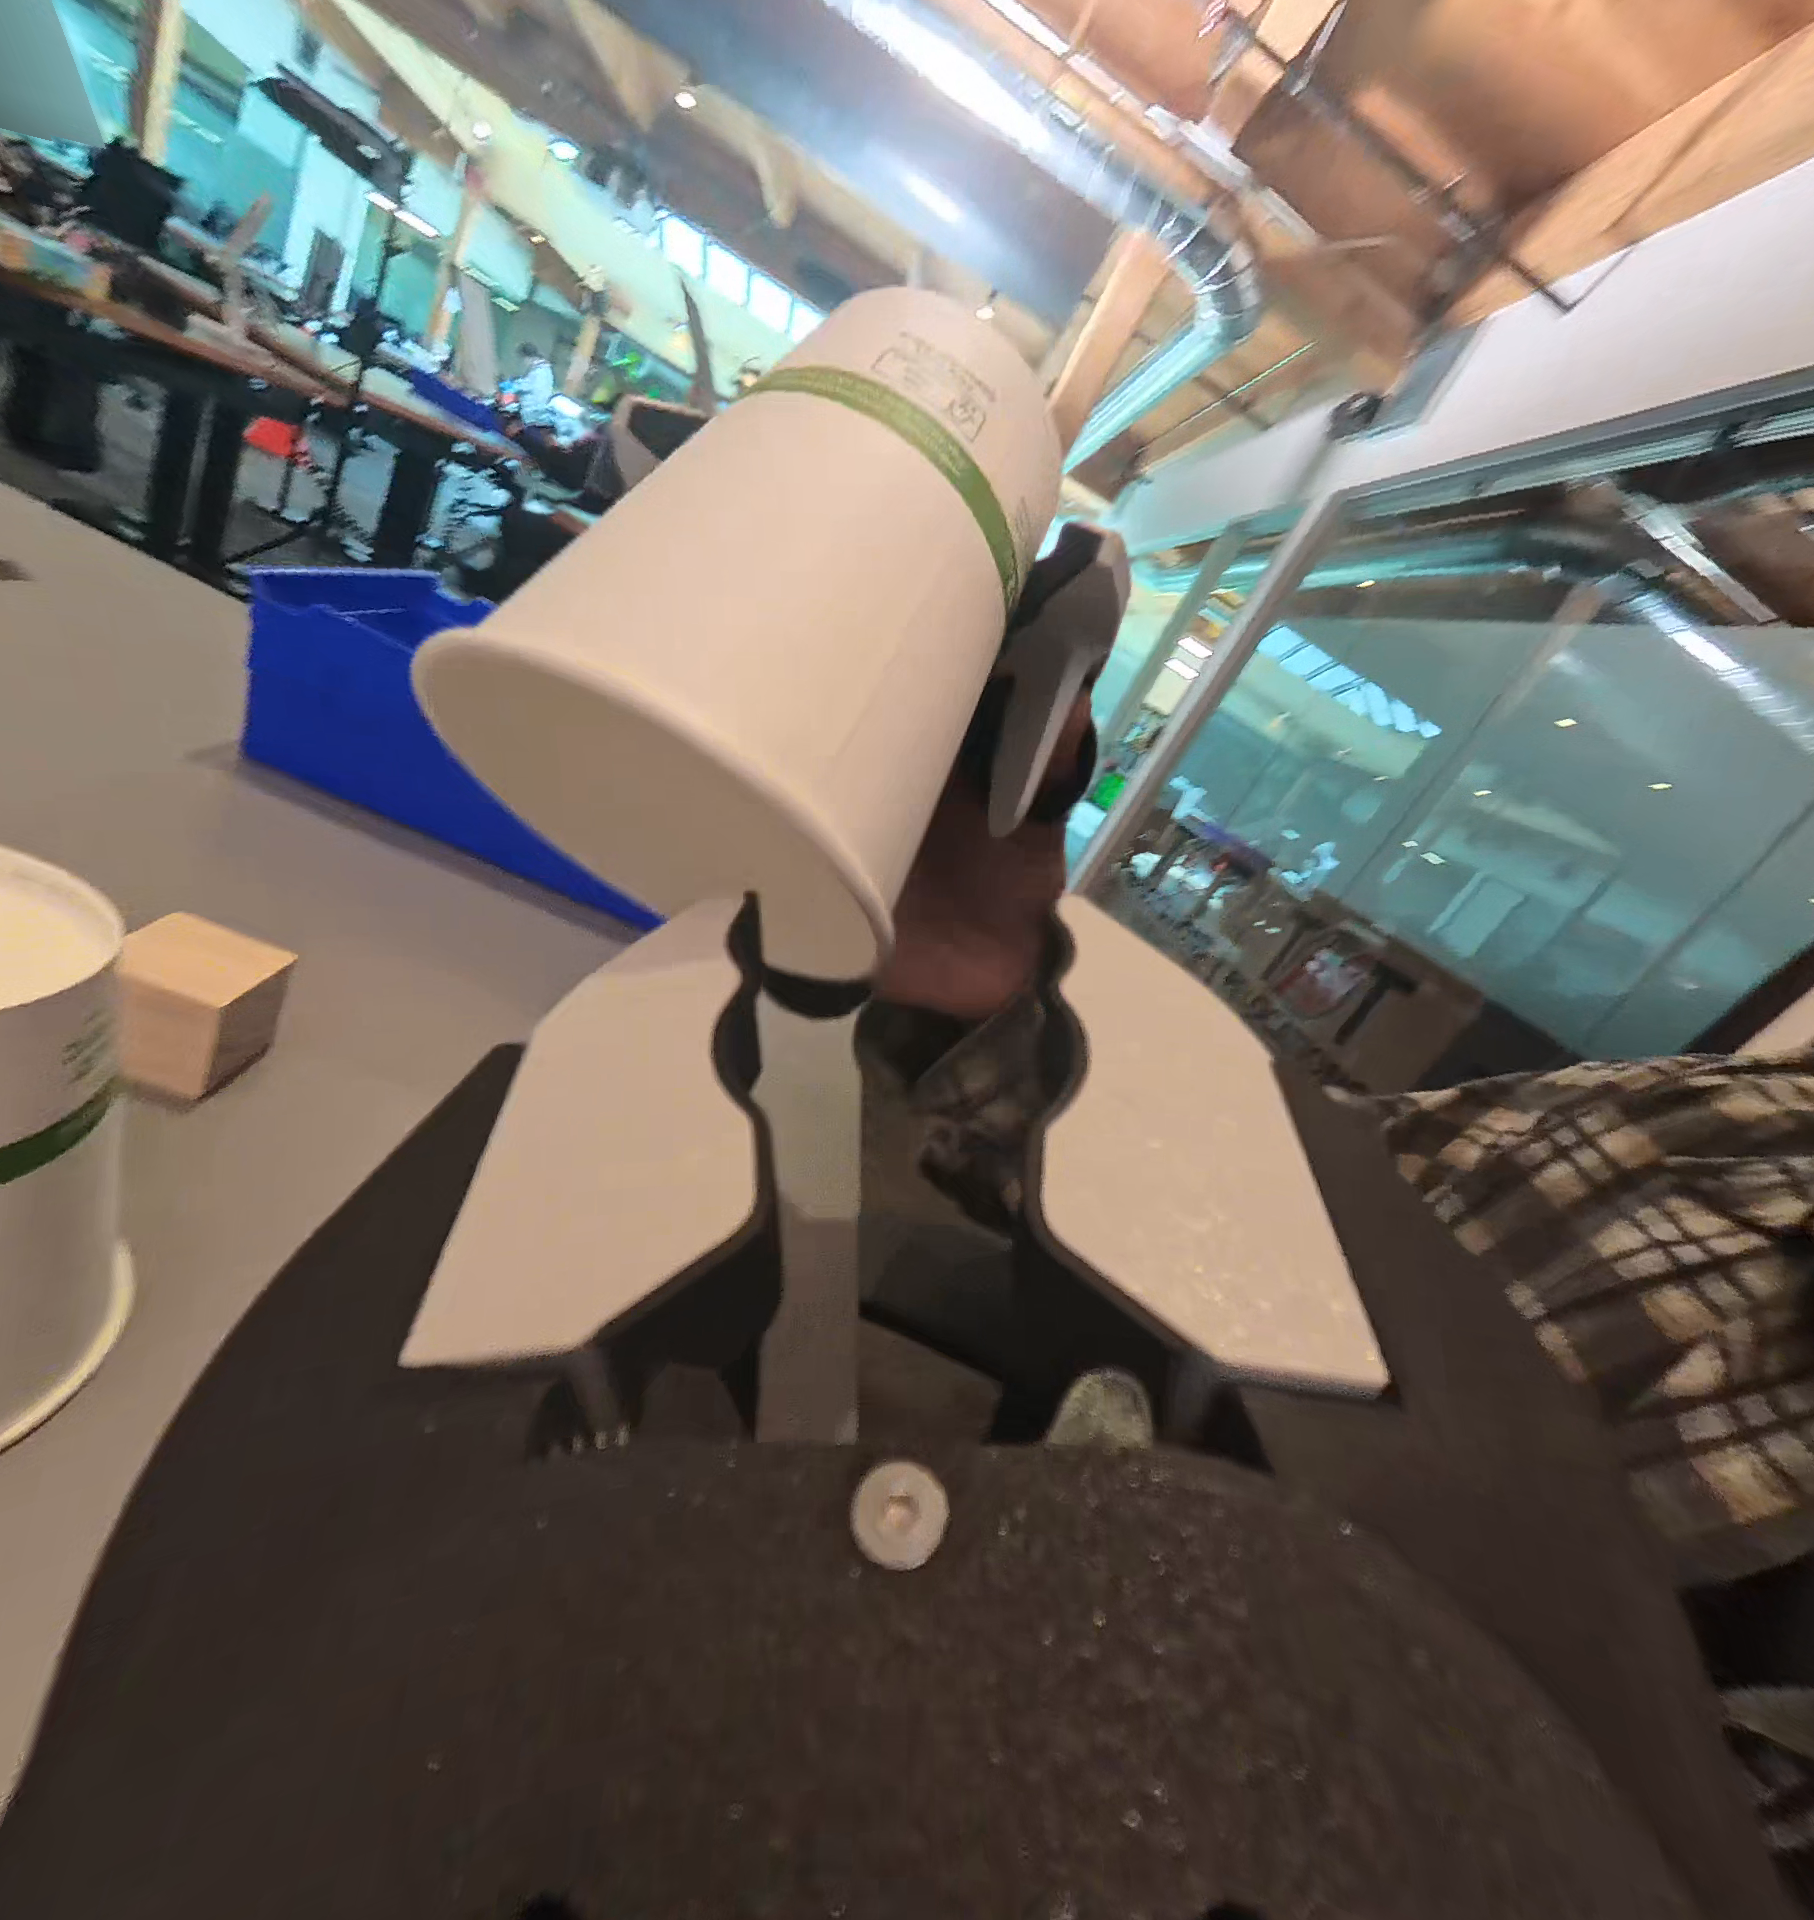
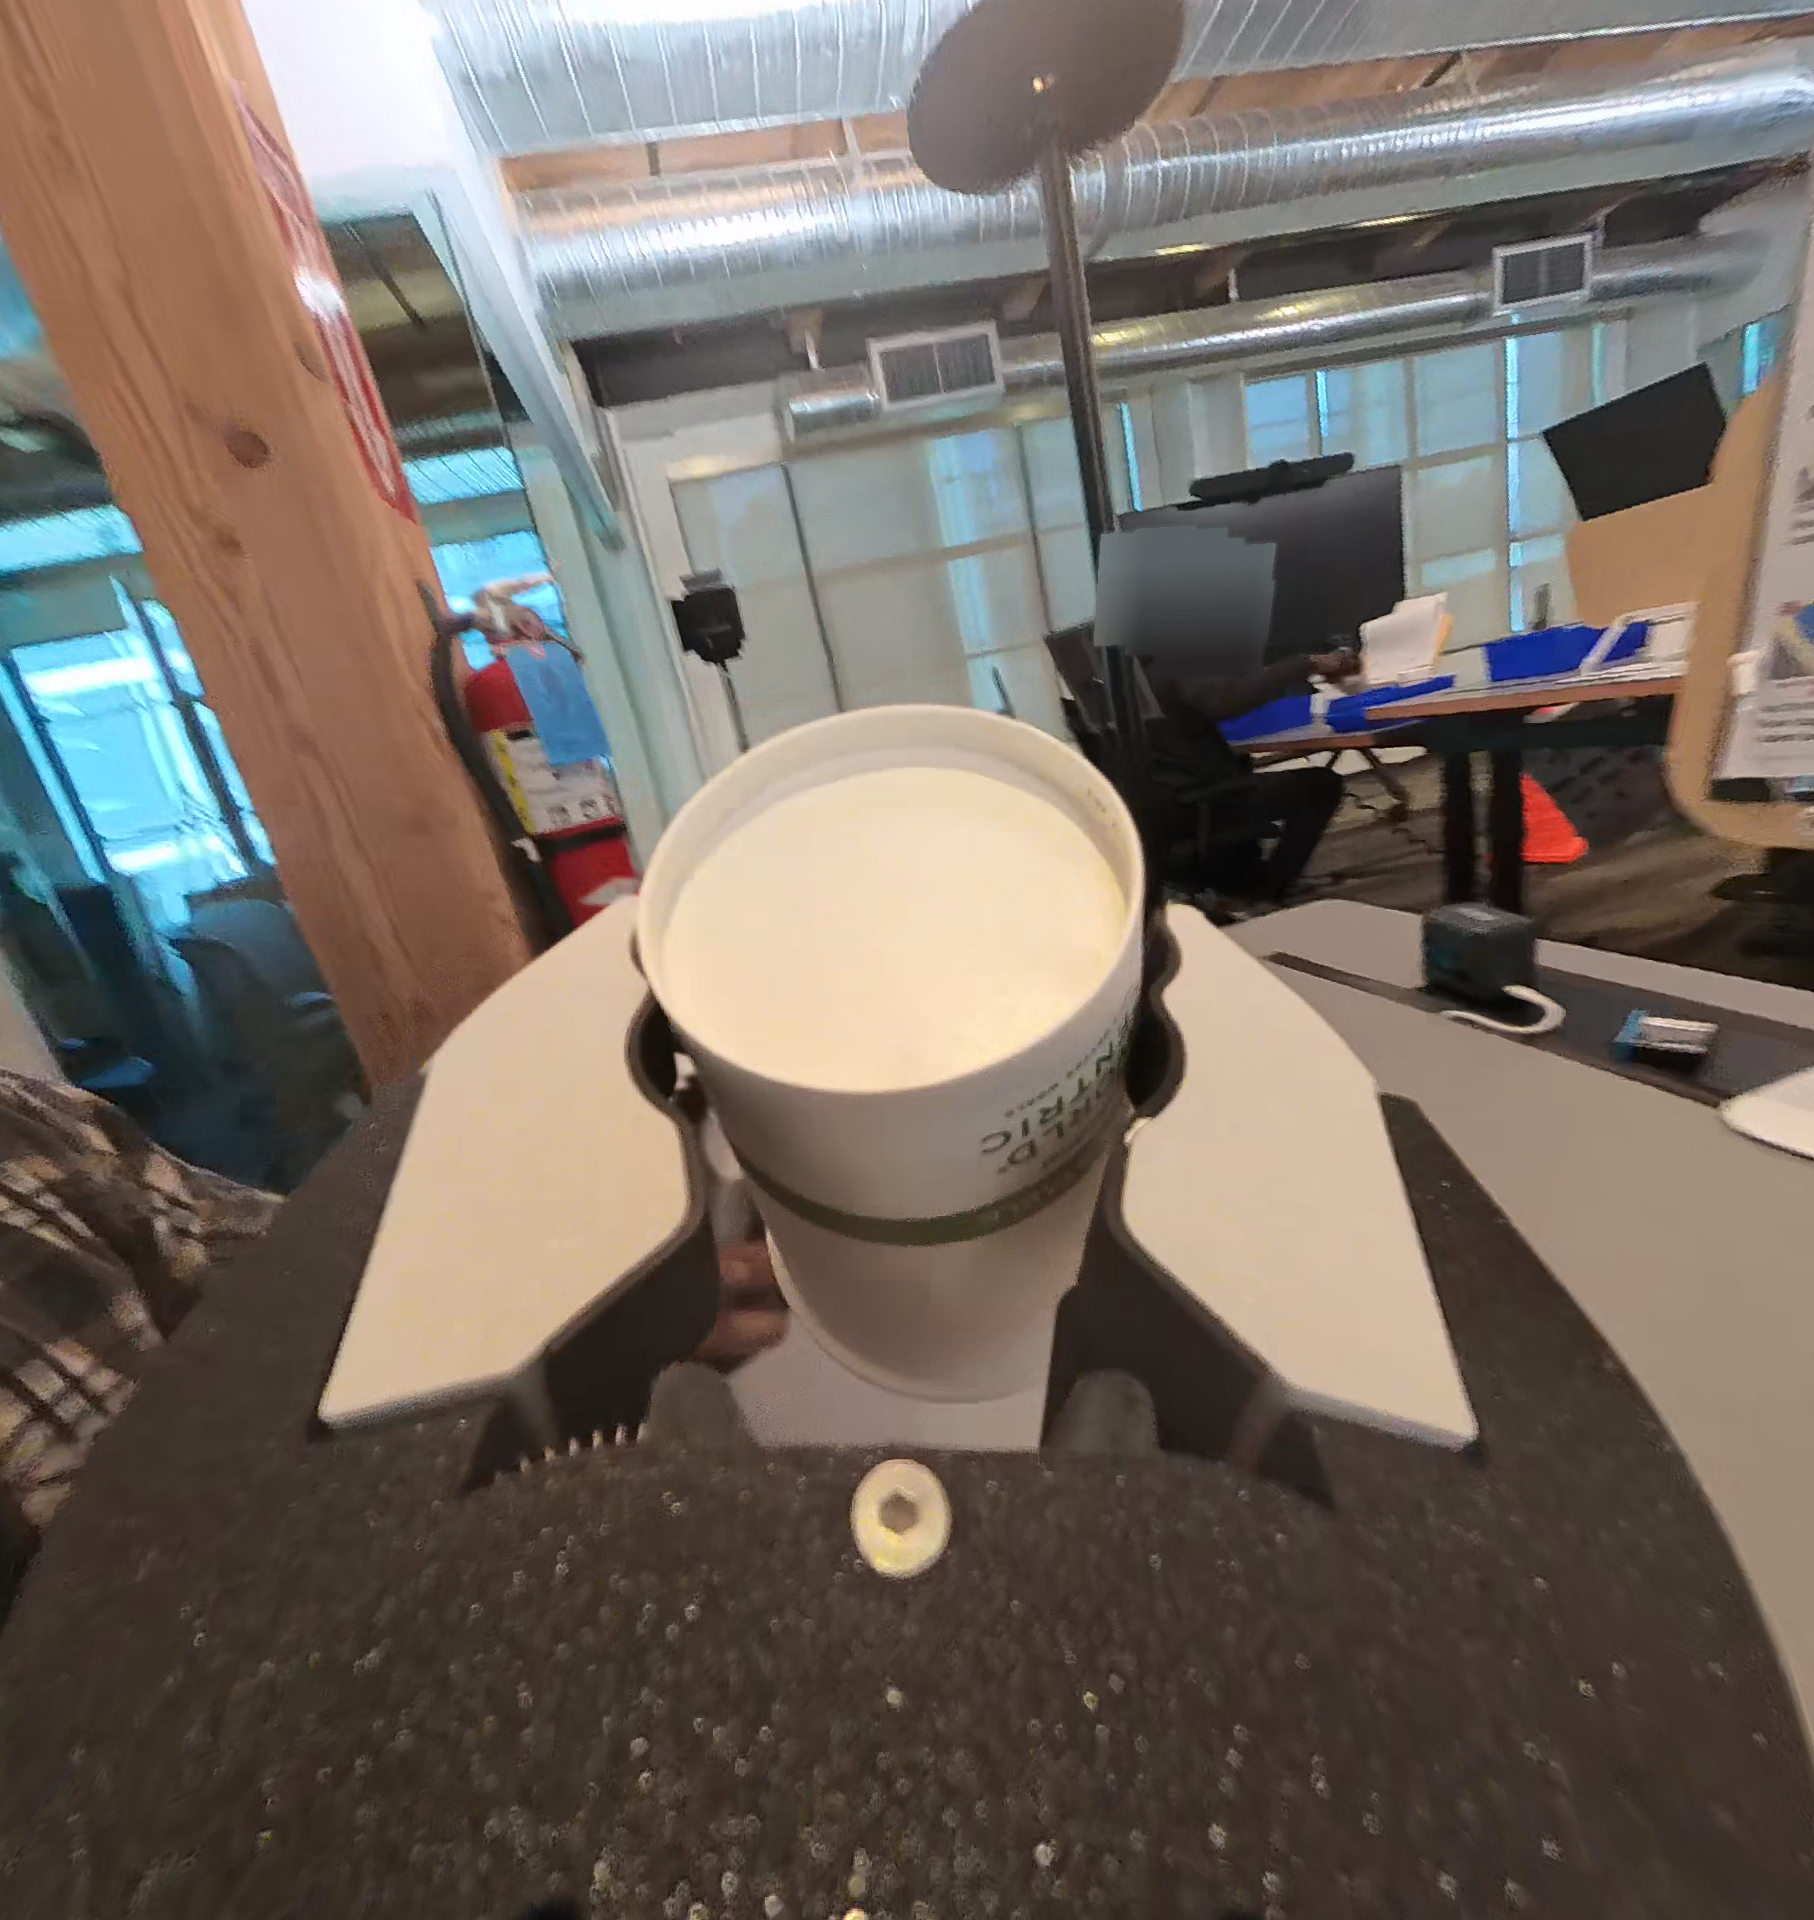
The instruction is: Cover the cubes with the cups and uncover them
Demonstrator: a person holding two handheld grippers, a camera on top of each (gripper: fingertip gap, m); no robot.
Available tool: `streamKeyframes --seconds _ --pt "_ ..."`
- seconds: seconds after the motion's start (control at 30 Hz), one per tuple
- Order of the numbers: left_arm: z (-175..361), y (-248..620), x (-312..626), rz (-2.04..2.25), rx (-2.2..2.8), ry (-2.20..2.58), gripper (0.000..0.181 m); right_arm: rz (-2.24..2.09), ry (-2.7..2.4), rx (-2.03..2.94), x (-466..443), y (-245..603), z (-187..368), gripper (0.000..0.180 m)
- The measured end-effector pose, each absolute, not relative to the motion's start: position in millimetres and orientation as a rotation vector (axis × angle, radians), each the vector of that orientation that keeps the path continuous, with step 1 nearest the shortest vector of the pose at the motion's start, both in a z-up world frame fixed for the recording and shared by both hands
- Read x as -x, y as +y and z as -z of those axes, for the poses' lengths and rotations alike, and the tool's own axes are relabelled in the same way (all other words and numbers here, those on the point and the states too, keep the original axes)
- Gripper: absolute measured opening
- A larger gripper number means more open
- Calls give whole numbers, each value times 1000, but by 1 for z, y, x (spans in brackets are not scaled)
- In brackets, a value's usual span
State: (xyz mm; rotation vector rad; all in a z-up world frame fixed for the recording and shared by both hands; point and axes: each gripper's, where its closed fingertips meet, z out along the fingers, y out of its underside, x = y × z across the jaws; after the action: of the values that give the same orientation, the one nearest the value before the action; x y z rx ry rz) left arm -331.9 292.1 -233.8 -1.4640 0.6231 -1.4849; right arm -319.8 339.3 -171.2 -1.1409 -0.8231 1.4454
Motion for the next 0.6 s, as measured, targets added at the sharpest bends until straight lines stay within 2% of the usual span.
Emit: streamKeyframes --seconds 0.1,0.17,0.27,0.6 --pt "237 298 346 1339 1523 603 70 -1243 -882 1198 303 364 173 86" --pt "235 299 362 1254 1531 589 74 -1056 -928 1266 291 390 185 86" --pt "222 297 390 1174 1503 554 71 -898 -952 1364 277 427 210 86" --pt "167 280 451 943 1345 537 64 -873 -874 1608 274 482 296 86"
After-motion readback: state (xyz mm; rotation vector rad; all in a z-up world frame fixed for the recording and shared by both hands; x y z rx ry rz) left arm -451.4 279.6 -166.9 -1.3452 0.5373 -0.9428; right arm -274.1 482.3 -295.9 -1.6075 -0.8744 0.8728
